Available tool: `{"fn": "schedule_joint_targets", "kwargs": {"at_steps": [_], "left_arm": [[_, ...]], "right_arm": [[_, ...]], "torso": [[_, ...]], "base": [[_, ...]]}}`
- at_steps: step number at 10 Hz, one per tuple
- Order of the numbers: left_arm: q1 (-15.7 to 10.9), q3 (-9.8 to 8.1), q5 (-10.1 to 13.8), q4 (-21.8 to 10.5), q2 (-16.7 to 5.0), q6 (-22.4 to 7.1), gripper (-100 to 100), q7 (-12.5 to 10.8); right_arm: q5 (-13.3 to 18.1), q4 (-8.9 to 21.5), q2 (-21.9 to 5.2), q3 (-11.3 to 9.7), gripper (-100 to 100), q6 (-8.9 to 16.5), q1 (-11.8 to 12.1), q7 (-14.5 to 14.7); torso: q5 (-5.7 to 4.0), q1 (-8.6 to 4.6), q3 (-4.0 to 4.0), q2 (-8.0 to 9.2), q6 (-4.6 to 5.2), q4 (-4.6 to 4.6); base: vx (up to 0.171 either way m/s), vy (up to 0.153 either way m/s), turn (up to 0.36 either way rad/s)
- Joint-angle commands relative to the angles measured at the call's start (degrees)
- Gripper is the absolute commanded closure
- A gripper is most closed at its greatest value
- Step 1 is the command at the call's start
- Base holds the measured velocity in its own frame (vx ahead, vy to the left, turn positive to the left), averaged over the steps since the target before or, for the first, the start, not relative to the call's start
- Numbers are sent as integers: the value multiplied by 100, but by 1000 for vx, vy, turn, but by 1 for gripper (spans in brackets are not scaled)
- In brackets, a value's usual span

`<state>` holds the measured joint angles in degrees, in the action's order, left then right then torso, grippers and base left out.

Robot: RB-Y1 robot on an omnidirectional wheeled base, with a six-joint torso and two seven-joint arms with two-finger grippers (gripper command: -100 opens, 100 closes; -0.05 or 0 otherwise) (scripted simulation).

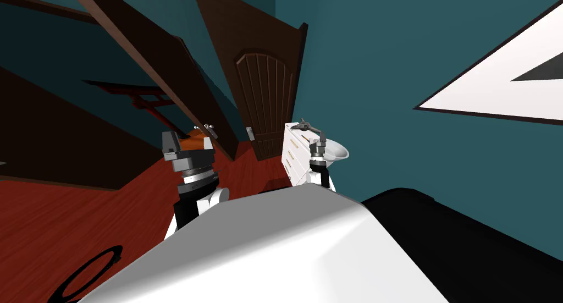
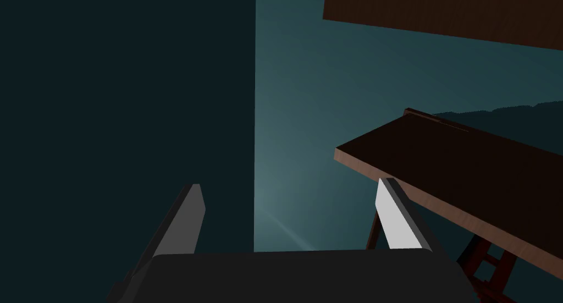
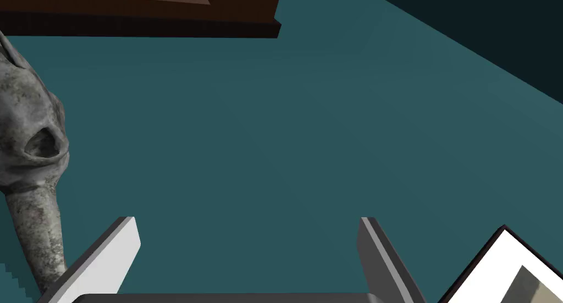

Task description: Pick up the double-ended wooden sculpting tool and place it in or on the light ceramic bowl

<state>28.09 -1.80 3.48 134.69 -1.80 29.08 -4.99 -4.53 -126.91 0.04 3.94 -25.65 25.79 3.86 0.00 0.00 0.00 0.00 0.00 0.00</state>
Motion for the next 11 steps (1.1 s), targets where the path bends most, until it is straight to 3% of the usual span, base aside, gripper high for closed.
{"fn": "schedule_joint_targets", "kwargs": {"at_steps": [1,4,7,10,11], "left_arm": [[0,0,0,0,0,0,0,0],[0,1,0,0,0,0,0,0],[-1,1,0,0,1,0,0,0],[0,0,0,0,0,0,0,0],[0,0,0,0,0,0,0,0]], "right_arm": [[-8,13,-183,-35,-100,71,-44,-25],[-40,100,-591,-143,-100,387,-234,-140],[-96,283,-953,-273,-100,882,-629,-361],[-117,374,-1059,-316,-100,1228,-811,-458],[-138,482,-1161,-356,-100,1433,-1019,-568]], "torso": [[0,0,0,0,0,0],[4,20,3,6,-1,1],[6,27,5,8,-2,2],[4,17,5,8,-1,2],[3,13,3,5,0,1]], "base": [[-8,24,46],[-21,57,86],[-31,73,112],[-19,42,50],[-10,42,79]]}}
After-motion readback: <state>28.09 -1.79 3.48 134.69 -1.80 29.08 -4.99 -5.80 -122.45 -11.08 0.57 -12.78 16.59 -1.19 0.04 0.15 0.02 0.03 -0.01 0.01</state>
